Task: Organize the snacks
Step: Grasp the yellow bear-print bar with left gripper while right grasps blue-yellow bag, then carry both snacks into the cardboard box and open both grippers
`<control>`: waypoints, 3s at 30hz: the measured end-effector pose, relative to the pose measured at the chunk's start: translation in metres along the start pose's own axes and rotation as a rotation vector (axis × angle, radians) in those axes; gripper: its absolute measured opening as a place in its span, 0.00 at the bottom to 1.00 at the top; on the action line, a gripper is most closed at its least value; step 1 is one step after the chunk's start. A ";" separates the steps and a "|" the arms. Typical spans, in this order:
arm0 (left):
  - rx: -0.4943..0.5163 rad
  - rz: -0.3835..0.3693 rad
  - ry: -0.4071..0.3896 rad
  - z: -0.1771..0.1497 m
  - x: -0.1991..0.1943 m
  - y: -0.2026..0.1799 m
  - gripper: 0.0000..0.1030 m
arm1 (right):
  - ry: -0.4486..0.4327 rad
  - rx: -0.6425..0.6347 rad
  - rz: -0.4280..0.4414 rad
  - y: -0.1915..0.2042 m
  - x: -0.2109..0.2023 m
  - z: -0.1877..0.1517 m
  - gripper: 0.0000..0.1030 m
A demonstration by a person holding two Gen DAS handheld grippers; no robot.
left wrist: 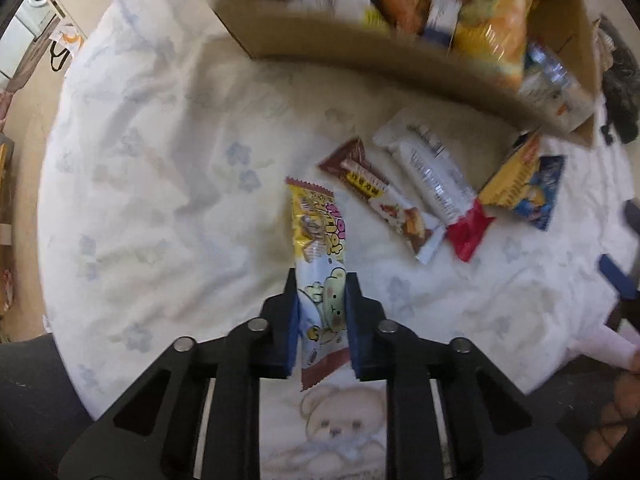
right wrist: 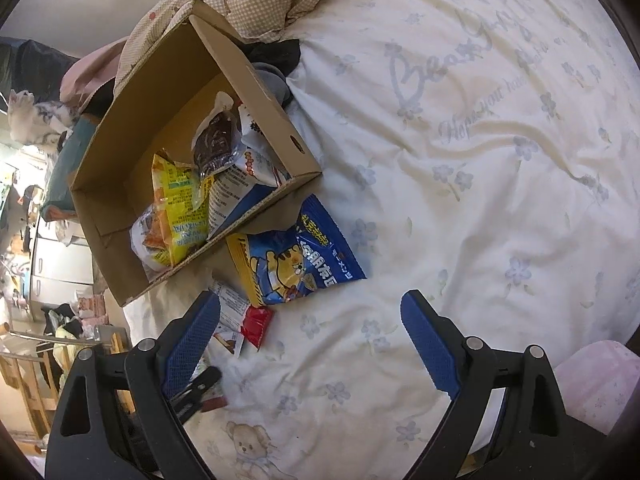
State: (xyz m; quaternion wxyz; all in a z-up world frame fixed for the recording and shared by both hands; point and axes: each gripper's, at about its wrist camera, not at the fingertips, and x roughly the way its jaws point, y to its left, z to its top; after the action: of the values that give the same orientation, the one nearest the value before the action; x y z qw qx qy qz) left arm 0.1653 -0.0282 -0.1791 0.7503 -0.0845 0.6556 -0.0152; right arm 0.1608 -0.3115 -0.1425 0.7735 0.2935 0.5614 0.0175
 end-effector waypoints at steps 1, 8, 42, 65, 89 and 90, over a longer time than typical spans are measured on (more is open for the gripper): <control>0.022 -0.015 -0.016 0.002 -0.014 0.002 0.09 | 0.000 0.002 -0.003 -0.001 0.000 -0.001 0.91; 0.155 -0.054 -0.112 0.005 -0.076 0.005 0.09 | -0.022 -0.014 -0.050 -0.005 0.001 -0.002 0.91; 0.084 -0.131 -0.192 0.009 -0.082 0.021 0.09 | 0.035 -0.366 -0.276 0.046 0.094 -0.006 0.44; 0.097 -0.072 -0.223 0.001 -0.084 0.024 0.09 | -0.061 -0.368 -0.110 0.056 0.004 -0.083 0.15; 0.137 -0.250 -0.558 0.041 -0.191 0.006 0.09 | -0.300 -0.451 0.160 0.101 -0.084 -0.049 0.14; 0.141 -0.249 -0.558 0.047 -0.192 0.003 0.09 | -0.300 -0.457 0.162 0.105 -0.082 -0.043 0.14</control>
State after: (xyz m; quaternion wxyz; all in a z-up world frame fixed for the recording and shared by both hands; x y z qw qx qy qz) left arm 0.1847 0.0056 0.0144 0.8975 -0.1130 0.4064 -0.1286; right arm 0.1242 -0.2356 -0.0308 0.8902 0.1549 0.3968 0.1615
